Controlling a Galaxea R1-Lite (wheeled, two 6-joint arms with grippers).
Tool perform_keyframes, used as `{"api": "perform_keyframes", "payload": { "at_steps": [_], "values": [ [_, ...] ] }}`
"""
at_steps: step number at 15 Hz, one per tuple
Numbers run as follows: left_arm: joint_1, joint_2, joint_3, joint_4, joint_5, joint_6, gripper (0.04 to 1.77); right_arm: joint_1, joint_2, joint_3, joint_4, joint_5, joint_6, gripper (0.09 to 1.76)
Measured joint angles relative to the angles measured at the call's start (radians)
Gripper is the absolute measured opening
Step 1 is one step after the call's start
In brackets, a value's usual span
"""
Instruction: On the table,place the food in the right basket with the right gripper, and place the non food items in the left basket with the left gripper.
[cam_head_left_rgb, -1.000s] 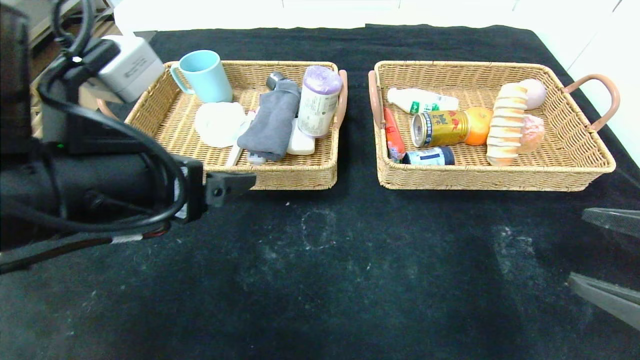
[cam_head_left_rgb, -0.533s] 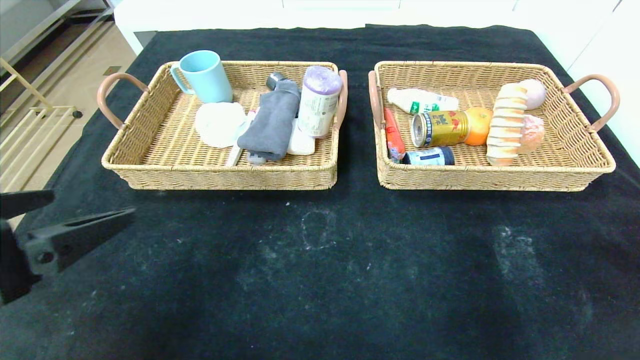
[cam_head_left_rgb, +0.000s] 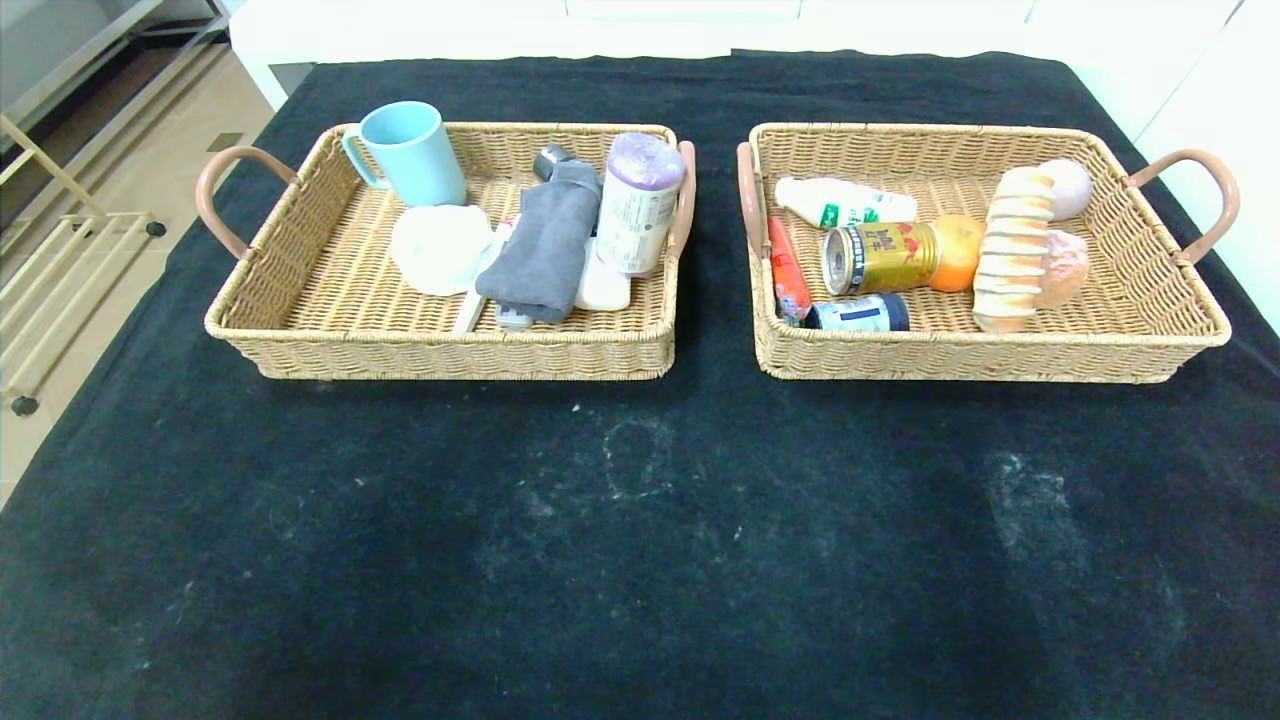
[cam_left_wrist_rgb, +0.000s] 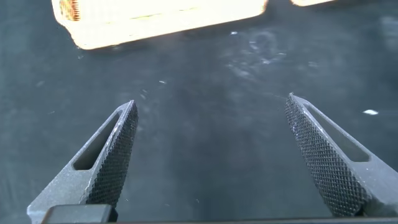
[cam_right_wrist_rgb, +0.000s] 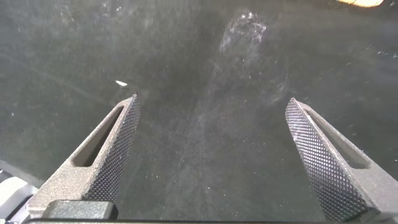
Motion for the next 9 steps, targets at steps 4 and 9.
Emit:
{"api": "perform_keyframes", "payload": {
  "at_steps": [4, 9],
  "values": [
    [0.152, -0.156, -0.044, 0.135, -0.223, 0.007, 1.71, 0.018, -0.041, 0.023, 0.001, -0.011, -0.001, 1.71],
    [0.24, -0.31, -0.036, 0.235, -0.317, 0.009, 1.71, 0.022, -0.123, 0.076, 0.013, -0.039, 0.0, 1.71]
  ]
}}
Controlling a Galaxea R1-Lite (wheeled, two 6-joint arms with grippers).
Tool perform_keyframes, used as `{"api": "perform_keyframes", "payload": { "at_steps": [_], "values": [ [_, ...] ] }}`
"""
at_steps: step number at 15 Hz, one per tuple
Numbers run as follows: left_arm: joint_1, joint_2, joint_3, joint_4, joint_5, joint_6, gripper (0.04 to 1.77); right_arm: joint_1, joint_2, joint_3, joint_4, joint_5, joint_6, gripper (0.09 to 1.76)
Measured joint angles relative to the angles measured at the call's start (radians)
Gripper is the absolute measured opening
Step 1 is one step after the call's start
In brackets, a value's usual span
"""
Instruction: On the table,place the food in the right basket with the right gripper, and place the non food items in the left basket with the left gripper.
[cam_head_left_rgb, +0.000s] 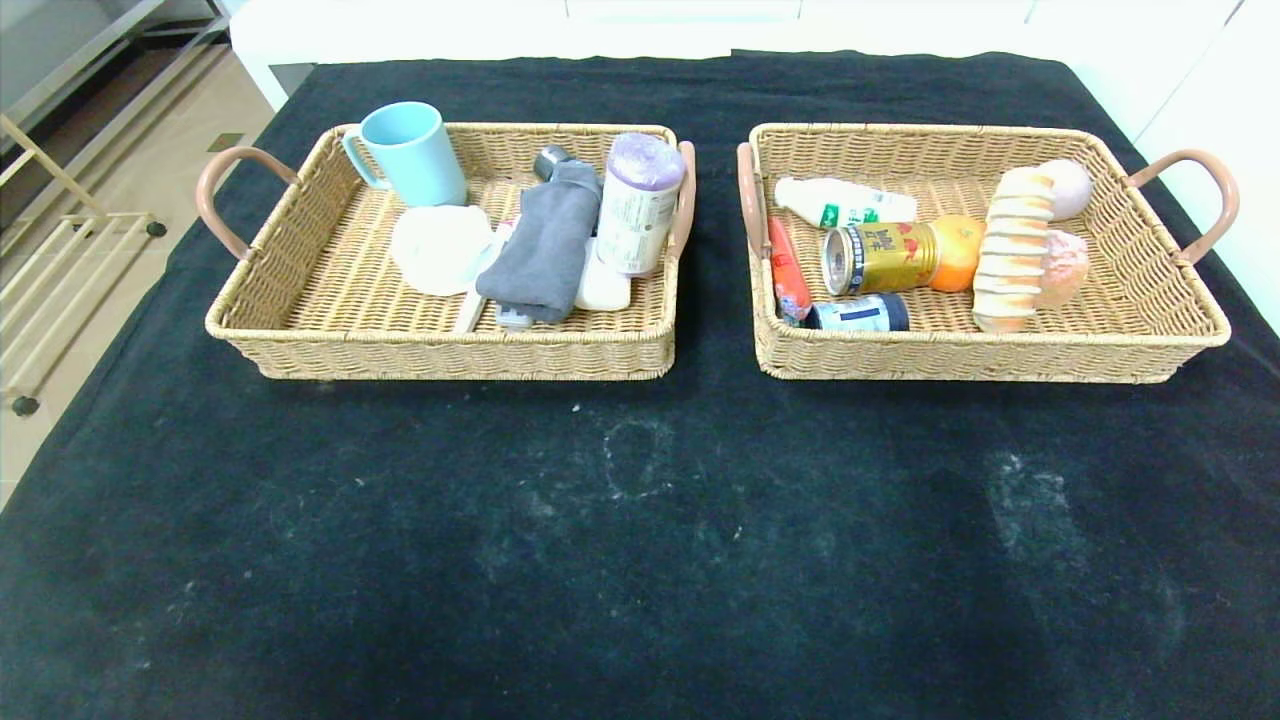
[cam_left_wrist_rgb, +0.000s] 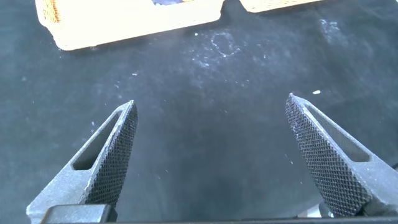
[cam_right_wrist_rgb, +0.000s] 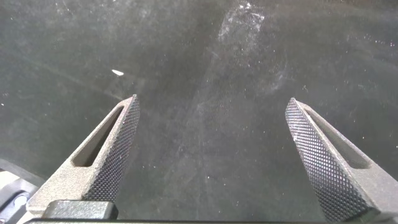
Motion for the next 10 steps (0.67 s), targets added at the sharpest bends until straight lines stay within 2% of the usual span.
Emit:
{"api": "perform_keyframes", "payload": {
  "at_steps": [2, 5, 7, 10],
  "values": [
    [0.016, -0.06, 0.036, 0.011, -0.032, 0.0, 1.72, 0.003, -0.035, 0.026, -0.001, -0.002, 0.001, 1.71],
    [0.024, -0.148, 0.153, -0.034, -0.036, 0.0, 1.72, 0.009, -0.109, 0.08, -0.013, -0.012, 0.001, 1.71],
    [0.026, -0.195, 0.271, -0.147, -0.008, -0.001, 1.72, 0.01, -0.149, 0.112, -0.039, -0.107, -0.001, 1.71],
    [0.027, -0.229, 0.486, -0.409, 0.084, -0.001, 1.72, 0.01, -0.174, 0.203, -0.26, -0.192, 0.013, 1.71]
  ]
}}
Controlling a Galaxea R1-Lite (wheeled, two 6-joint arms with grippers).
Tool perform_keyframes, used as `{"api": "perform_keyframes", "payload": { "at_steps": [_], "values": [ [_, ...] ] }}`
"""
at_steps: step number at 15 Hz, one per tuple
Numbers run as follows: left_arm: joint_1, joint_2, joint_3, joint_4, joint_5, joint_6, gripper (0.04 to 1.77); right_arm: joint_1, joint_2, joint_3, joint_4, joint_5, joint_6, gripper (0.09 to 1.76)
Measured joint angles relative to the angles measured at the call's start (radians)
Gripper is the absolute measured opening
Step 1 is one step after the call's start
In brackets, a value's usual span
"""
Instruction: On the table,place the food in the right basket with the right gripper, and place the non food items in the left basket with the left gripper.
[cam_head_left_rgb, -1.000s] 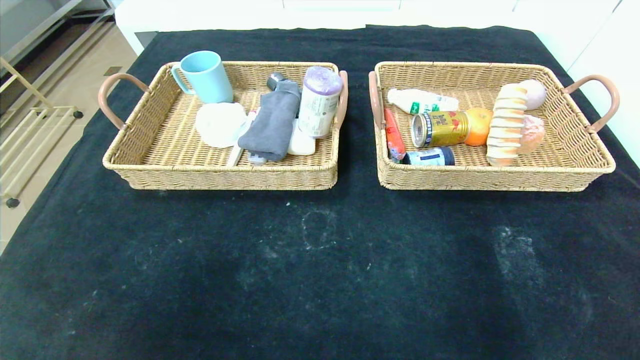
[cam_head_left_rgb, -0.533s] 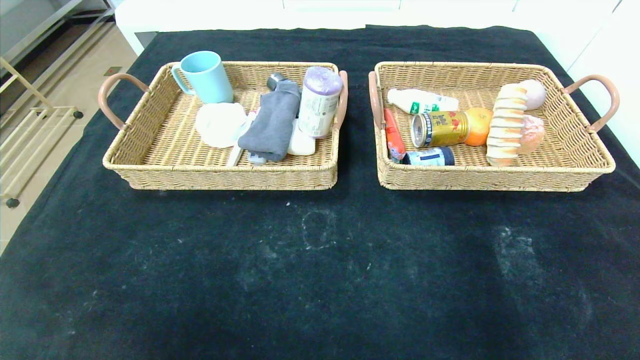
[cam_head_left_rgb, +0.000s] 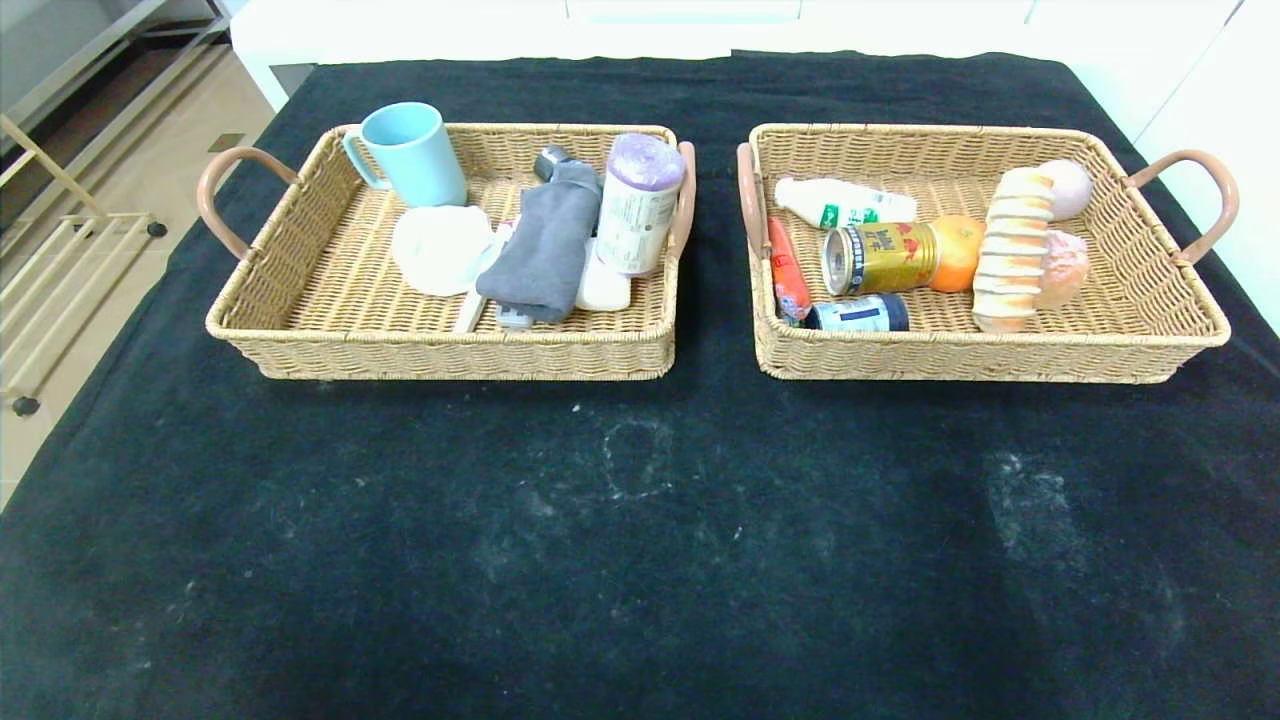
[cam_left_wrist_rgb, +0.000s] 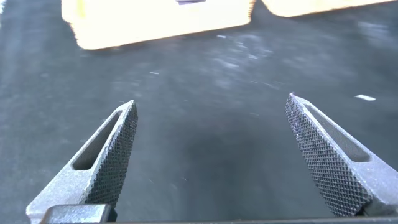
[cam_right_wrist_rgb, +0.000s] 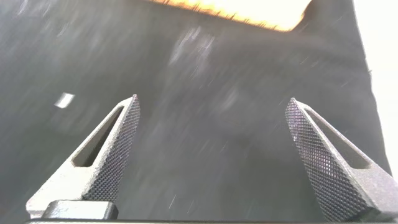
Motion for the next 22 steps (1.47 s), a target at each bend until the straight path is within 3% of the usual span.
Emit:
{"api": "perform_keyframes", "payload": {
  "at_steps": [2, 4, 8, 13, 17, 22],
  "values": [
    [0.001, -0.01, 0.144, -0.145, 0.035, 0.0, 1.72, 0.0, -0.004, 0.118, -0.19, -0.049, -0.002, 1.71],
    [0.001, -0.013, 0.256, -0.212, 0.089, 0.0, 1.72, 0.001, -0.006, 0.25, -0.336, -0.107, -0.009, 1.71],
    [0.001, -0.016, 0.366, -0.229, 0.182, 0.044, 1.72, 0.002, -0.007, 0.325, -0.294, -0.167, -0.011, 1.71],
    [0.001, -0.016, 0.406, -0.243, 0.219, 0.03, 1.72, 0.001, -0.007, 0.331, -0.254, -0.138, 0.006, 1.71],
    [0.001, -0.016, 0.414, -0.26, 0.225, 0.021, 1.72, 0.001, -0.007, 0.332, -0.249, -0.168, 0.124, 1.71],
    [0.001, -0.016, 0.415, -0.263, 0.248, -0.027, 1.72, 0.001, -0.007, 0.332, -0.249, -0.172, 0.129, 1.71]
  ]
}}
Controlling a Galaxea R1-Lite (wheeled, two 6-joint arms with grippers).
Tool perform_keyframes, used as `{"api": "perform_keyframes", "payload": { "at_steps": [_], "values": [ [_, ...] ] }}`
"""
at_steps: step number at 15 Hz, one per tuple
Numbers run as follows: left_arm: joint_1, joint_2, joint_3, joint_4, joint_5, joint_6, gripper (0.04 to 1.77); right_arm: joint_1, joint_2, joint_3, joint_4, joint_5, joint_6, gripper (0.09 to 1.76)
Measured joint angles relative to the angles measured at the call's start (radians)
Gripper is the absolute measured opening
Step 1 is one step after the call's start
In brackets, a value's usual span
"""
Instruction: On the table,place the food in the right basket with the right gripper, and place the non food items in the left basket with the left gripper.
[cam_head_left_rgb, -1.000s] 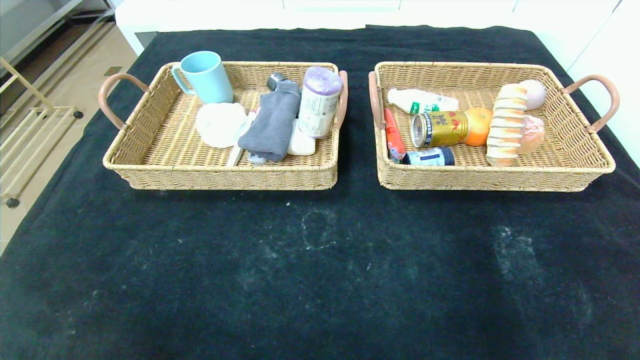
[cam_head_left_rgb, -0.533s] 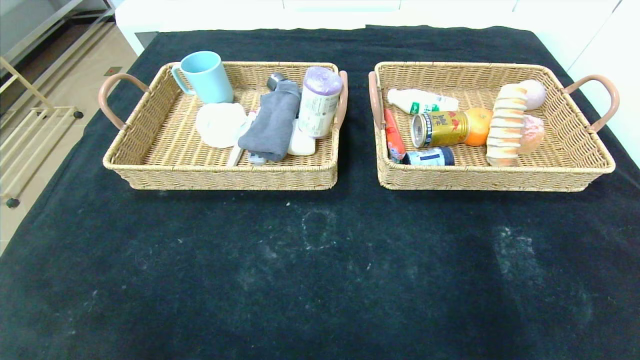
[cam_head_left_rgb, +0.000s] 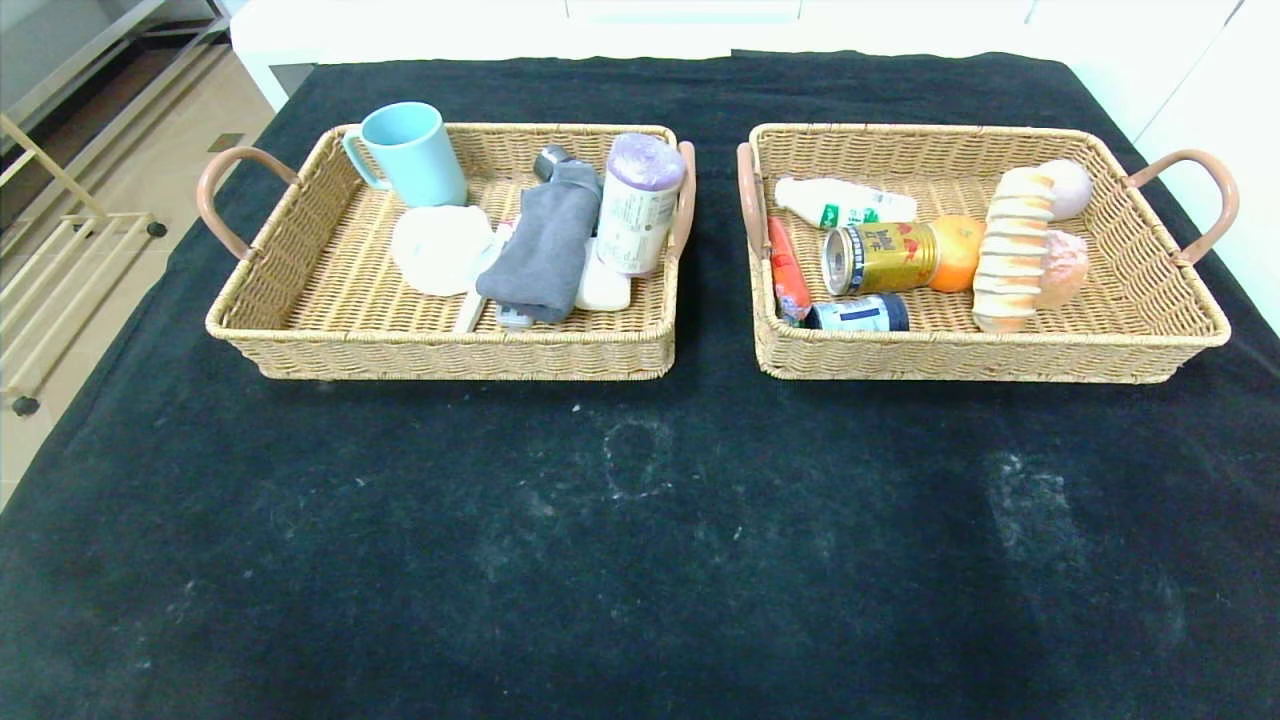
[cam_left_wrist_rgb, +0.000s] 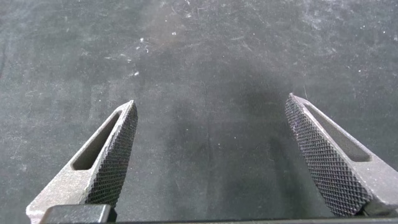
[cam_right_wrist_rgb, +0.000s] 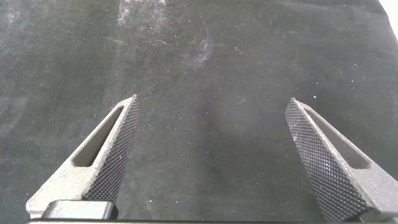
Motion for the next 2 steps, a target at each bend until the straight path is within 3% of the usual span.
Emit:
{"api": "perform_keyframes", "payload": {
  "at_steps": [2],
  "values": [
    [0.0, 0.0, 0.0, -0.002, 0.0, -0.001, 1.72, 0.0, 0.0, 0.0, 0.0, -0.001, 0.001, 1.71]
  ]
}}
